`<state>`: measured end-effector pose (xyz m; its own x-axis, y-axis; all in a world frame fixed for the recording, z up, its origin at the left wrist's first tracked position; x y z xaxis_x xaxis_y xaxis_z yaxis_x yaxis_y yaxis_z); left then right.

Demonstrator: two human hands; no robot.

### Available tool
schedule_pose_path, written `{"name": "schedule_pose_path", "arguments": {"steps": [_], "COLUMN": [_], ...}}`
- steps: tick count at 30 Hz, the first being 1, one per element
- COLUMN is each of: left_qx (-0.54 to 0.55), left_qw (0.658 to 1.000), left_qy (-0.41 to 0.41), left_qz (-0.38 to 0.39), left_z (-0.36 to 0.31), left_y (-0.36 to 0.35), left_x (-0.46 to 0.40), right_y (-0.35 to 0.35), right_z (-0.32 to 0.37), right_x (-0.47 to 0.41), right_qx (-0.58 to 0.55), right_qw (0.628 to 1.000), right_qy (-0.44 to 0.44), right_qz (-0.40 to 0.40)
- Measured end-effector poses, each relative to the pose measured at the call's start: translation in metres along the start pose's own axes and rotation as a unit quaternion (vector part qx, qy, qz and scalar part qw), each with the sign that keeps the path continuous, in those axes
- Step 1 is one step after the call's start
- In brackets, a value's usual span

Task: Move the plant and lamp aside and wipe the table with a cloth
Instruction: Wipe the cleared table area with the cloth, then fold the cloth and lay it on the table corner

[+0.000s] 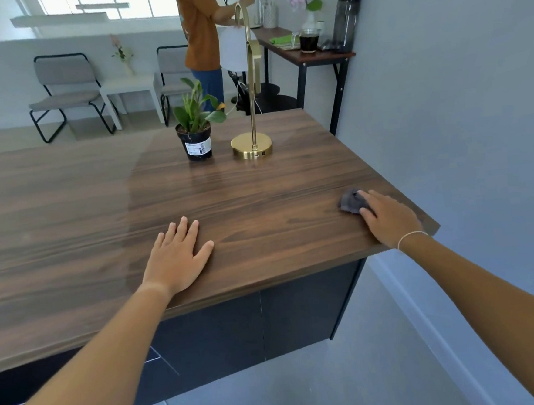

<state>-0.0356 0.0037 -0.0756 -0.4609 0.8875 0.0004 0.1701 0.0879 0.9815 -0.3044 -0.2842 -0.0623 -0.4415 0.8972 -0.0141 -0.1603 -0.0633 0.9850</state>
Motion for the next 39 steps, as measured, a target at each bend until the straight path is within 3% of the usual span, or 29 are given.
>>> {"name": "schedule_pose_path", "arguments": {"steps": [4, 17, 22, 26, 32, 39], "left_qx": [0.006, 0.021, 0.054, 0.076, 0.131, 0.150], "left_qw": [1.000, 0.999, 0.996, 0.990, 0.987, 0.976], "left_qy": [0.010, 0.029, 0.040, 0.049, -0.016, -0.150], "left_qz": [-0.009, -0.027, -0.057, -0.106, -0.094, -0.042], "left_z": [0.001, 0.001, 0.001, -0.006, -0.072, -0.205], "left_y": [0.002, 0.005, 0.013, 0.026, 0.025, 0.007], "left_x": [0.002, 0.004, 0.004, 0.001, -0.044, -0.100], "right_y": [0.004, 0.005, 0.023, 0.038, 0.036, 0.033], "right_z": [-0.027, -0.026, -0.045, -0.064, -0.085, -0.115], "right_x": [-0.022, -0.031, -0.042, -0.048, -0.047, -0.030], "right_qx": [0.000, -0.005, -0.208, -0.207, -0.210, -0.279], "right_qw": [0.998, 0.999, 0.972, 0.970, 0.963, 0.940], "right_qy": [-0.064, -0.053, -0.088, -0.113, -0.138, -0.147], "right_qz": [-0.019, 0.005, 0.070, 0.058, 0.097, 0.130]}}
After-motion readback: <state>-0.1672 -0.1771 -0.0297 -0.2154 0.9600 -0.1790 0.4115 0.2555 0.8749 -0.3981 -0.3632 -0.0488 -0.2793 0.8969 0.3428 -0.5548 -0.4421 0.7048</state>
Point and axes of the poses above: each hand's wrist, its own x-axis away from the middle knuckle, its own y-axis out of the back of the hand, z = x × y, the point moved 10 cm from there along -x, towards the middle knuckle, and after that the axes turned 12 degrees about -y, right-handed, at the moved point
